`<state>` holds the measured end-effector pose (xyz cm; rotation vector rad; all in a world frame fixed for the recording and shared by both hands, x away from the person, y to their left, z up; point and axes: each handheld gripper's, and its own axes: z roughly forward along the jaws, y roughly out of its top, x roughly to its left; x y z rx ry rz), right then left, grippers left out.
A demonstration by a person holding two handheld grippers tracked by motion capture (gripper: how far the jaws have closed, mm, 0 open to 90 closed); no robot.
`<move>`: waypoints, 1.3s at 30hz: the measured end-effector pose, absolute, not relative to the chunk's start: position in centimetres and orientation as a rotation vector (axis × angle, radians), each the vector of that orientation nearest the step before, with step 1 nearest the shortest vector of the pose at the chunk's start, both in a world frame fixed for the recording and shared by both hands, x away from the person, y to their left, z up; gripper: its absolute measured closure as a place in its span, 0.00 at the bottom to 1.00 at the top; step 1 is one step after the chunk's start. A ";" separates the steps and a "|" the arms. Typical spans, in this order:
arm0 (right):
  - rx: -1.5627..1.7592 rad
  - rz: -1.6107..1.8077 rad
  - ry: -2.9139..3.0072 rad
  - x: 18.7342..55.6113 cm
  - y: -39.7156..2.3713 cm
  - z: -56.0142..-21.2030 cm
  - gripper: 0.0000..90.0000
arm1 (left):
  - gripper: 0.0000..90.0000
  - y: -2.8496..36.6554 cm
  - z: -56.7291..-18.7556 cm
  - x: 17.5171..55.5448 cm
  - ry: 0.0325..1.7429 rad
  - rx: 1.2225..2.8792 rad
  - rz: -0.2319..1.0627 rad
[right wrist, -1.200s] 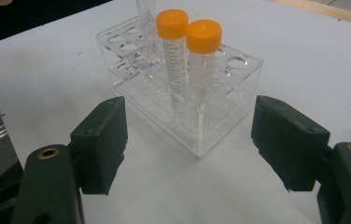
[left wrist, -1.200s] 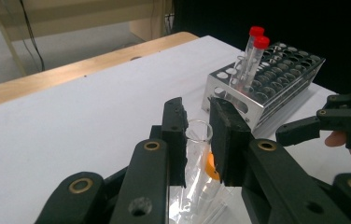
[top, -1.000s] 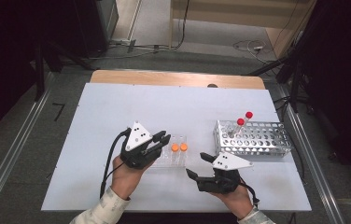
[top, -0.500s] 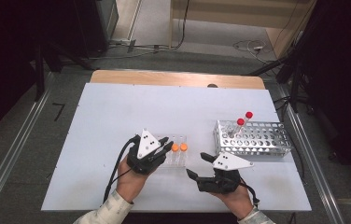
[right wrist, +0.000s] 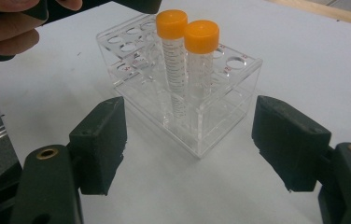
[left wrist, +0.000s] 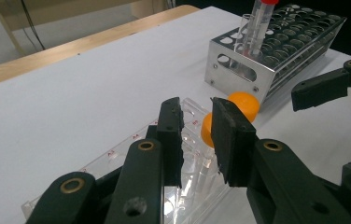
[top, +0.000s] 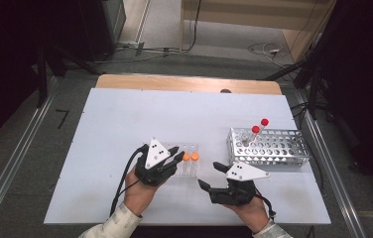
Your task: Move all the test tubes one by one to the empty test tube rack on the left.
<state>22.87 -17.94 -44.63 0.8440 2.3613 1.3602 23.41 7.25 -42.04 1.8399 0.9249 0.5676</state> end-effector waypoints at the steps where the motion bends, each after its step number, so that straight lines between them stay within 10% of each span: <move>1: 0.844 1.361 2.361 22.9 -17.9 -44.6 0.28 | 0.82 7.3 -42.0 23.4 0.927 1.833 0.564; 10: 0.859 1.354 2.346 23.0 -18.3 -44.5 0.28 | 0.71 7.8 -41.5 23.2 0.952 1.793 0.569; 20: 0.972 1.325 2.232 24.6 -20.7 -44.1 0.30 | 0.32 8.8 -41.1 23.7 1.075 1.743 0.660; 39: 1.202 1.207 1.991 29.9 -23.5 -44.8 0.48 | 0.30 8.9 -41.2 23.8 1.085 1.736 0.656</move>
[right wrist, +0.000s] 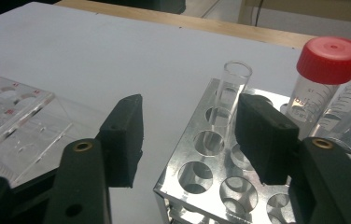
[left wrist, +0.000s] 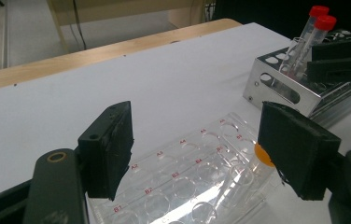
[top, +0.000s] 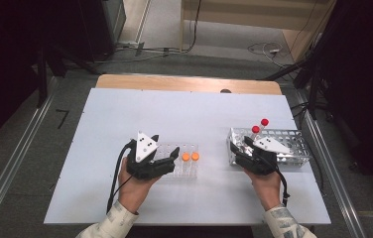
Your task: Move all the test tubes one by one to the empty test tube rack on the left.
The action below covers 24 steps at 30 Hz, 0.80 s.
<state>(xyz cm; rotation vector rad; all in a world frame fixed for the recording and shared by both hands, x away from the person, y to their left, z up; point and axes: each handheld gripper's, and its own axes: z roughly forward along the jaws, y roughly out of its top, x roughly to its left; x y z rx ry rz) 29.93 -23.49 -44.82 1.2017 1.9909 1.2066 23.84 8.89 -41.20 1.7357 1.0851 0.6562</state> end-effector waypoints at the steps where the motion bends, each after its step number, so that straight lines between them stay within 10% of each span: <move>1: 1.202 1.206 1.987 30.0 -23.5 -44.9 0.50 | 0.30 8.9 -41.2 23.9 1.087 1.735 0.657; 24: 1.332 1.154 1.866 32.4 -22.7 -45.9 0.72 | 0.31 8.6 -41.3 23.7 1.075 1.749 0.661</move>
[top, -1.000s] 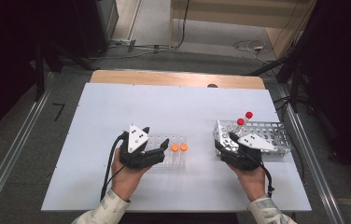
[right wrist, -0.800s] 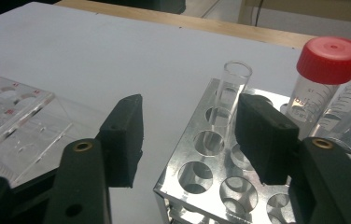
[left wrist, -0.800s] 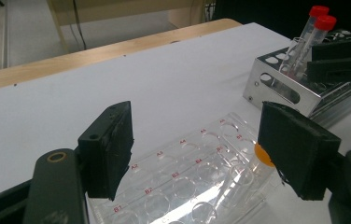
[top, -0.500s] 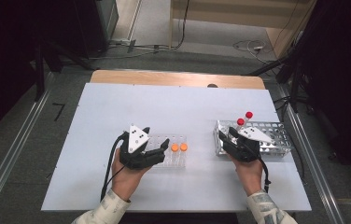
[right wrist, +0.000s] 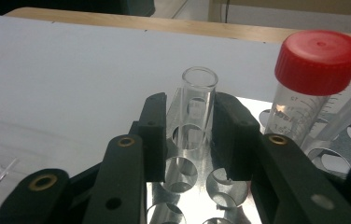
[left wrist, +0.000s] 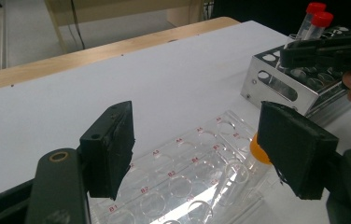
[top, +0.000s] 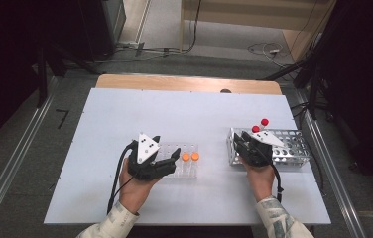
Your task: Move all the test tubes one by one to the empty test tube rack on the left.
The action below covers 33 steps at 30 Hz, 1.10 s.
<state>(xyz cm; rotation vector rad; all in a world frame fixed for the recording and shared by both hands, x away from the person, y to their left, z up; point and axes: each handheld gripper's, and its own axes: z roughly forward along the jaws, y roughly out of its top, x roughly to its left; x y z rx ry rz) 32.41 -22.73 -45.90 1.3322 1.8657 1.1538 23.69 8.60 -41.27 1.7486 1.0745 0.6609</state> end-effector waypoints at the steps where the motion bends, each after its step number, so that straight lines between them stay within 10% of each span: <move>1: 1.336 1.155 1.865 32.5 -22.7 -45.9 0.73 | 0.31 8.6 -41.3 23.7 1.074 1.749 0.661; 33: 1.224 1.248 1.780 30.4 -23.5 -41.8 0.82 | 0.31 8.8 -40.7 23.3 1.064 1.725 0.657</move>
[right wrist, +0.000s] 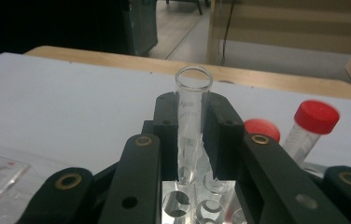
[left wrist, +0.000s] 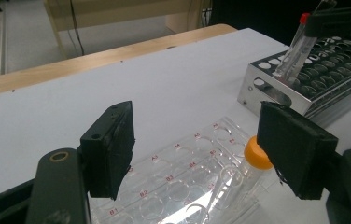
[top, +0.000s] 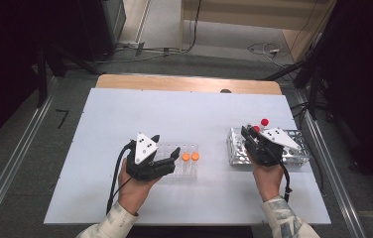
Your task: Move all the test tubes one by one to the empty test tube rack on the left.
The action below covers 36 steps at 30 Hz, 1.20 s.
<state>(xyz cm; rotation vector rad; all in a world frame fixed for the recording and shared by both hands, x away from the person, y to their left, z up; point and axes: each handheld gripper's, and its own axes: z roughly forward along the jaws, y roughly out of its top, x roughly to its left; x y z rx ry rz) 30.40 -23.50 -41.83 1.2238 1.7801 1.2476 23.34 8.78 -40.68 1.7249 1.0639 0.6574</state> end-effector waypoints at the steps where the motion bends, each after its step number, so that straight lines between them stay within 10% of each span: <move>1: 1.220 1.258 1.776 30.2 -23.6 -41.5 0.82 | 0.31 8.8 -40.6 23.3 1.063 1.722 0.658; 36: 0.921 1.353 2.283 22.6 -18.0 -43.6 0.82 | 0.24 5.9 -39.6 21.5 0.921 1.792 0.469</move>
